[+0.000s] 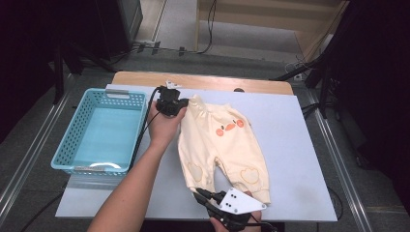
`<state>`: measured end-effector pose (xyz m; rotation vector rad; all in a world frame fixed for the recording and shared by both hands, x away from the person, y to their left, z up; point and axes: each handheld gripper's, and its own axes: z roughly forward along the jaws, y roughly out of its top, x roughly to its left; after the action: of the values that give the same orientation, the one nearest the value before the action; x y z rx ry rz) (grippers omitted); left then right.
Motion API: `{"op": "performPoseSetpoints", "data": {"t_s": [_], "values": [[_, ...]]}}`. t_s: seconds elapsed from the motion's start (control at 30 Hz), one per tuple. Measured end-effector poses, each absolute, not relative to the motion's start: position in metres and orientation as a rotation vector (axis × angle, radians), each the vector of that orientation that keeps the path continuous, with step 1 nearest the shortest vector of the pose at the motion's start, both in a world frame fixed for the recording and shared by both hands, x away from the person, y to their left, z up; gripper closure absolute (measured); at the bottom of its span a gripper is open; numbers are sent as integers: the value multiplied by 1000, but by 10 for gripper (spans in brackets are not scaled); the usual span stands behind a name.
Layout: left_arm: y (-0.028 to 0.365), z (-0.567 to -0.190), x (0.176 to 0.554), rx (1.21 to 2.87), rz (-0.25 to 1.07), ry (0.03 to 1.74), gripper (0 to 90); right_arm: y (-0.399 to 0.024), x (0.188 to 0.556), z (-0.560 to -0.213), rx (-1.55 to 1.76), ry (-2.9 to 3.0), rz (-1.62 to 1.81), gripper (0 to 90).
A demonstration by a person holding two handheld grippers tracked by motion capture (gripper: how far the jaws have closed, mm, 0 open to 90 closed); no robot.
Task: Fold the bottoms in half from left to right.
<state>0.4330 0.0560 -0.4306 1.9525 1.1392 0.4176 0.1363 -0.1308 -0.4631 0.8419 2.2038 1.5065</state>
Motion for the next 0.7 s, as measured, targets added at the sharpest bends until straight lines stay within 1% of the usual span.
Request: {"op": "performPoseSetpoints", "data": {"t_s": [0.2,0.4,0.7], "values": [[34,-437,434,1936,405,1125,884,-168,130,-462,941,2117,1496,802],[8,-442,437,1934,385,1095,884,-199,127,-470,1043,2069,1459,802],[-25,-448,441,1950,367,1054,884,-221,124,-476,1122,2004,1431,803]]}}
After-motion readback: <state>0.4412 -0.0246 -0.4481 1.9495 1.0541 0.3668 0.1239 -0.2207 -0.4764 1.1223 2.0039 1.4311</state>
